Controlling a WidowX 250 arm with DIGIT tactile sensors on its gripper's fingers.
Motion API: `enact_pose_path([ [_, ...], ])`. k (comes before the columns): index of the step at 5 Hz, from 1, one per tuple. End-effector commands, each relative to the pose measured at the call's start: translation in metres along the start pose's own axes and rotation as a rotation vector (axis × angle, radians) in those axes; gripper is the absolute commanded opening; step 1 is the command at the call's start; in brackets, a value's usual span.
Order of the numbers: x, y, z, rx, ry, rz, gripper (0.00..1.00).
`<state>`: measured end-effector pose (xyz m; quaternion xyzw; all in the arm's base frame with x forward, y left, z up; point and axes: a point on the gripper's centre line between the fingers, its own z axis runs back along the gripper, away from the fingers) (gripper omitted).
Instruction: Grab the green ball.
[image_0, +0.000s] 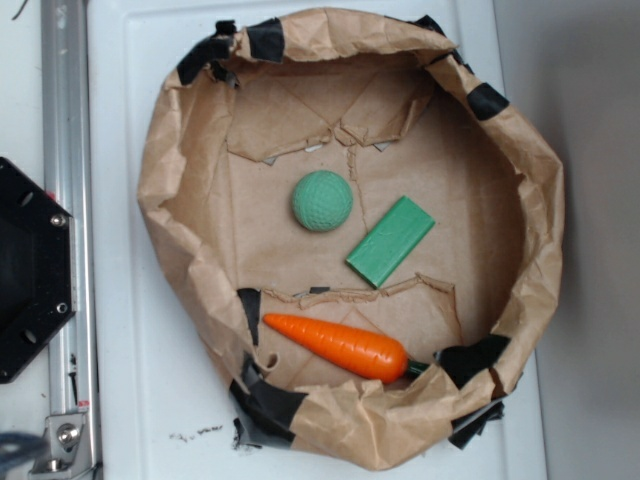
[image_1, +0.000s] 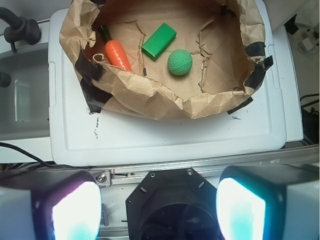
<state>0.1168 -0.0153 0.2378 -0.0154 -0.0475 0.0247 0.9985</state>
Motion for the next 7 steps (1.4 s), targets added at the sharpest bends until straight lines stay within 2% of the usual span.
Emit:
enact_pose_path([
  [1, 0.0, 0.0, 0.0, 0.0, 0.0, 0.0, 1.0],
  [2, 0.027, 0.009, -0.012, 0.04, -0.098, 0.09, 1.0],
  [3, 0.056, 0.019, -0.018, 0.029, -0.142, 0.155, 1.0],
  [4, 0.084, 0.03, -0.042, 0.051, -0.163, 0.224, 1.0],
  [5, 0.104, 0.041, -0.081, 0.067, -0.102, 0.229, 1.0],
  [6, 0.123, 0.049, -0.125, 0.064, -0.028, 0.12, 1.0],
  [7, 0.131, 0.034, -0.158, 0.045, 0.034, -0.129, 1.0],
])
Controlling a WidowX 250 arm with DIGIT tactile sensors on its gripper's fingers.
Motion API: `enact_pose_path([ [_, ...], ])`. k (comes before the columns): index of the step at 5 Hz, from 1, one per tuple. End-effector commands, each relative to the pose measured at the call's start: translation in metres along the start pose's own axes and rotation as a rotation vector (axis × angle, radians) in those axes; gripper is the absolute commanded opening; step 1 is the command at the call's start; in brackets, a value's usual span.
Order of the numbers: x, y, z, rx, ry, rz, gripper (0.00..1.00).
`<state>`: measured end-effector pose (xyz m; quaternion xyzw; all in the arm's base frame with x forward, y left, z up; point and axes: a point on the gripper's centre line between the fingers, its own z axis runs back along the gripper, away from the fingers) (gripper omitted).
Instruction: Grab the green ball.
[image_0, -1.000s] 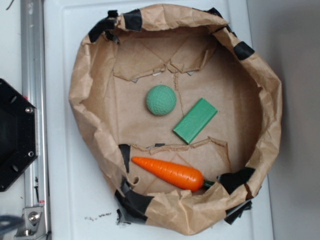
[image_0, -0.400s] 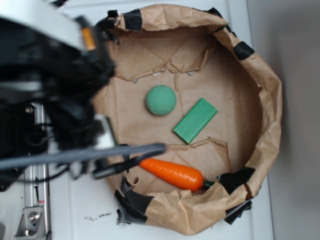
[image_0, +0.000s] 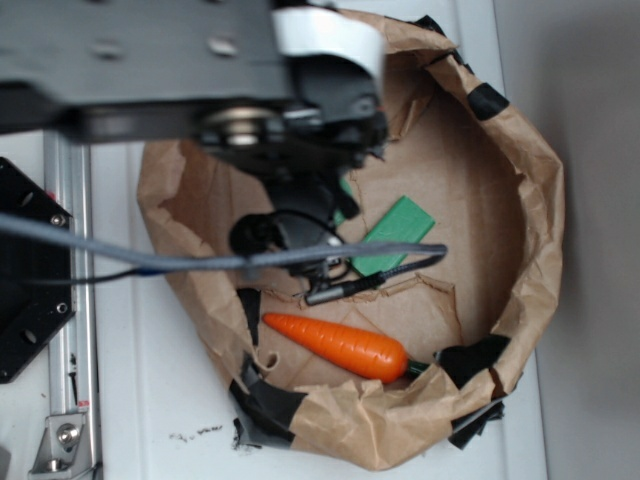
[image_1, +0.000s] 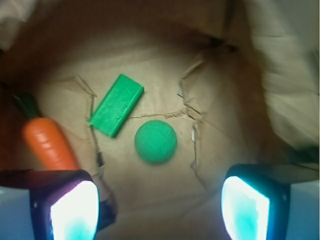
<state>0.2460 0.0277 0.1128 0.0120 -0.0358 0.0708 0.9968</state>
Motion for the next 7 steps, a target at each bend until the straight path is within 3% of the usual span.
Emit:
enact_pose_path([
  [1, 0.005, -0.023, -0.054, -0.008, 0.109, -0.472, 1.0],
  [2, -0.003, -0.017, -0.081, 0.055, 0.184, -0.72, 1.0],
  [3, -0.003, -0.016, -0.097, 0.063, 0.189, -0.638, 0.0],
  [4, -0.005, -0.015, -0.09, 0.076, 0.171, -0.613, 0.0],
  [5, -0.006, -0.015, -0.041, 0.071, 0.013, -0.557, 0.0],
  [6, -0.011, -0.012, 0.008, 0.006, -0.134, -0.5, 0.0],
  [7, -0.01, -0.01, 0.058, 0.029, -0.178, -0.444, 0.0],
])
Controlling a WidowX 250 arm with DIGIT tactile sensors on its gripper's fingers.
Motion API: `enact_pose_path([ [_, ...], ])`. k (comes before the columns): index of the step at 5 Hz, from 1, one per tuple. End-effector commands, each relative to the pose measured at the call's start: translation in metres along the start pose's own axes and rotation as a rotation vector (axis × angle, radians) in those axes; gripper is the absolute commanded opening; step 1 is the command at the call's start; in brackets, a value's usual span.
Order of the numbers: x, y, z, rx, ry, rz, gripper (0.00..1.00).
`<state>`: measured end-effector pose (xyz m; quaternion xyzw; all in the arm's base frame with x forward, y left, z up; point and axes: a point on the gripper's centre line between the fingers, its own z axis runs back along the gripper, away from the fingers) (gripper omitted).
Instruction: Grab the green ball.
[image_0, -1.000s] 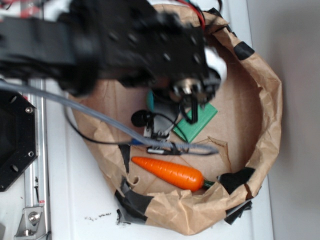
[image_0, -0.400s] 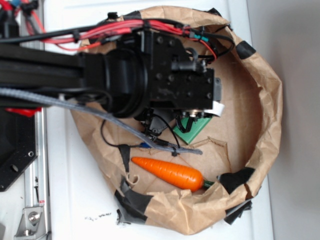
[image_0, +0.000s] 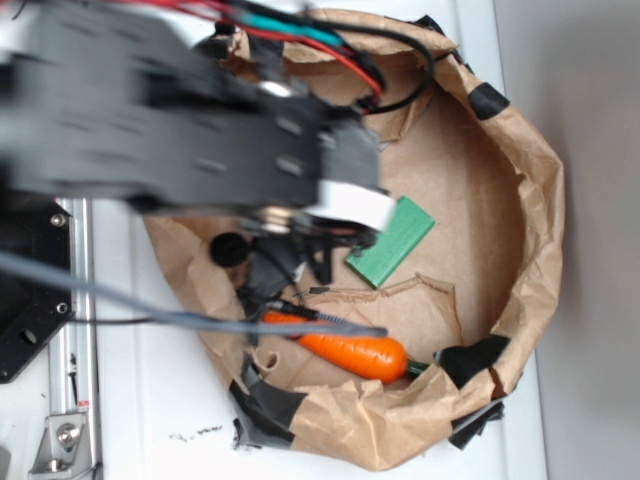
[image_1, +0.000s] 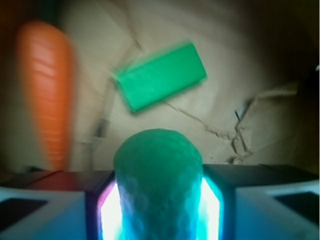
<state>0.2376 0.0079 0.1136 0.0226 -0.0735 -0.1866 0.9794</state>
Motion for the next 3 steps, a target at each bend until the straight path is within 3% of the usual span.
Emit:
enact_pose_path([
  [1, 0.006, 0.009, 0.08, 0.082, 0.013, 0.124, 0.0],
  [3, -0.008, 0.012, 0.059, 0.021, 0.165, 0.255, 0.0],
])
